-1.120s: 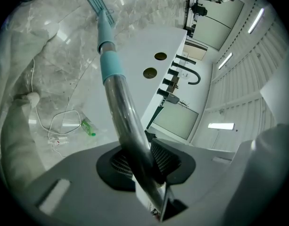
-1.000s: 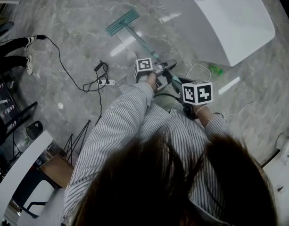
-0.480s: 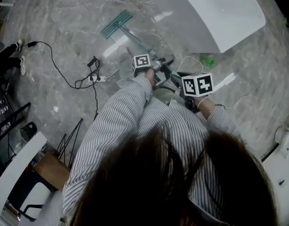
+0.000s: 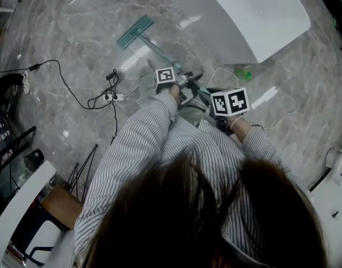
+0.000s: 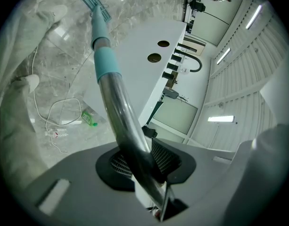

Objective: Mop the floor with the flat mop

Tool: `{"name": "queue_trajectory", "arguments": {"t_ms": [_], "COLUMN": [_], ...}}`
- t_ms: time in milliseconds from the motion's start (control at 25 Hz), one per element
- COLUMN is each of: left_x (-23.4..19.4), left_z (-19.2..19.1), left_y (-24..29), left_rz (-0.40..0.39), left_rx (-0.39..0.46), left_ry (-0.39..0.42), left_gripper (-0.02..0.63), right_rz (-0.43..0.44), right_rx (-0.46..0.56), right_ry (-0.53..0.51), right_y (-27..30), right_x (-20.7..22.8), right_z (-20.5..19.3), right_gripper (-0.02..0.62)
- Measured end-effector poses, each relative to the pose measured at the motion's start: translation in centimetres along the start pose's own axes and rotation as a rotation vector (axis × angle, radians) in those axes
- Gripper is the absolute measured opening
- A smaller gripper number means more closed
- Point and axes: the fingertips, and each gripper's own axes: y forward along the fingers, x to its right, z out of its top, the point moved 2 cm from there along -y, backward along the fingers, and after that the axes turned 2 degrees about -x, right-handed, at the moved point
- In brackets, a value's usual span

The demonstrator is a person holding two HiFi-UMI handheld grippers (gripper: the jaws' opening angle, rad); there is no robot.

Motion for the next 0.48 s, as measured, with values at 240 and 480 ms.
{"name": "queue_trajectory", "arguments": {"t_ms": [240,480], "left_x": [-0.48,-0.91], "left_z": [-0.27,-0.24], "left_y": [0.16,0.29], "left_rz": [0.004,0.014], "left_rx": [-0.002,-0.010], "left_ry": [-0.002,0.000], "left_gripper": [0.097,0.097], "right_rz": [-0.004,-0.004], "right_rx": [0.002,-0.007], "right_ry": [0.001,-0.016], "right_y": [0.02,0.40], "right_x": [0.25,0.49], "right_z": [-0.50,-0.76], "right_gripper": [0.115,0.115]}}
